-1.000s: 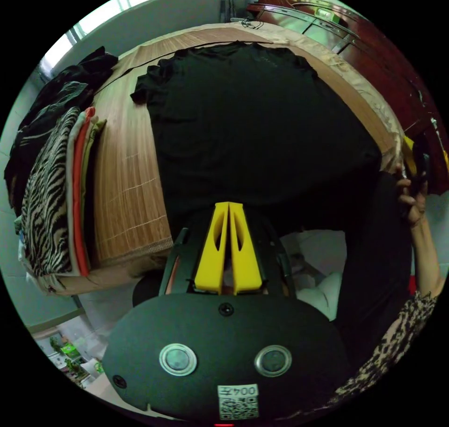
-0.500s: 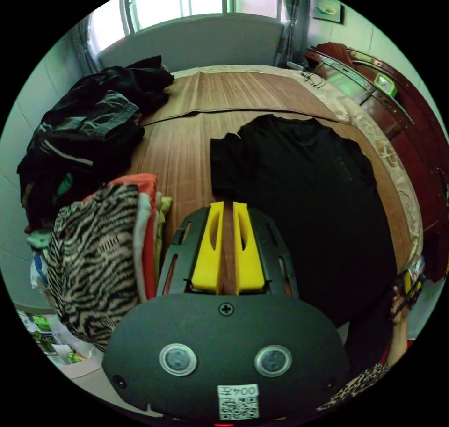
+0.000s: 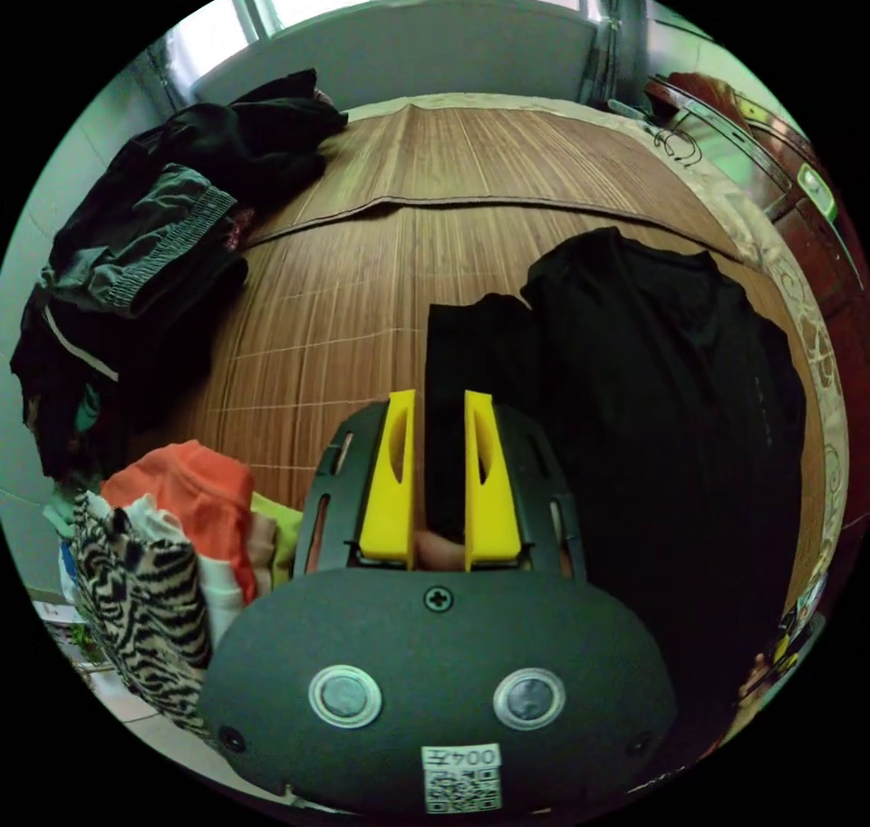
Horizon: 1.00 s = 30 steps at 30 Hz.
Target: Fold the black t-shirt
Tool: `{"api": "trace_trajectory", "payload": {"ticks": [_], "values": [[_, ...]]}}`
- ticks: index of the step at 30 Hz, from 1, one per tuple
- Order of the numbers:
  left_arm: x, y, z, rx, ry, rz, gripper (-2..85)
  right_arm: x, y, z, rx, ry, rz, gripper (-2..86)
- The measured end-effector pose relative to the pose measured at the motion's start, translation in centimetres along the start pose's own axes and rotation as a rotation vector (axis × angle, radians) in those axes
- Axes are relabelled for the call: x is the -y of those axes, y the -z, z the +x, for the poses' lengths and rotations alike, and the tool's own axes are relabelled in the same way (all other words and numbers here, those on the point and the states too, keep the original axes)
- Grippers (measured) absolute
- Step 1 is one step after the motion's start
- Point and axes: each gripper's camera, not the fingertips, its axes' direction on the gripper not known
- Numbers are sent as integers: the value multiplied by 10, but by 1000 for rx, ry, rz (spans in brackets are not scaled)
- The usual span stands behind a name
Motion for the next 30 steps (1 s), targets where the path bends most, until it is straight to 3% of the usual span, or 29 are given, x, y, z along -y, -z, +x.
{"api": "trace_trajectory", "payload": {"ticks": [7,13,18,21,26,30], "values": [[4,-23,1,6,-5,13,66,5,-2,23,-33,-5,-18,116],[4,-21,26,143,-146,1,24,12,-9,39,-66,-2,-40,102],[-17,-3,4,370,55,54,17,19,-13,51,-57,-5,-32,96],[-29,-9,-12,341,136,9,20,24,-19,58,-53,-5,-37,95],[-41,0,-49,129,285,-10,34,34,-29,69,-53,-7,-31,97],[-53,27,-68,112,318,42,46,42,-40,75,-64,-4,-27,99]]}}
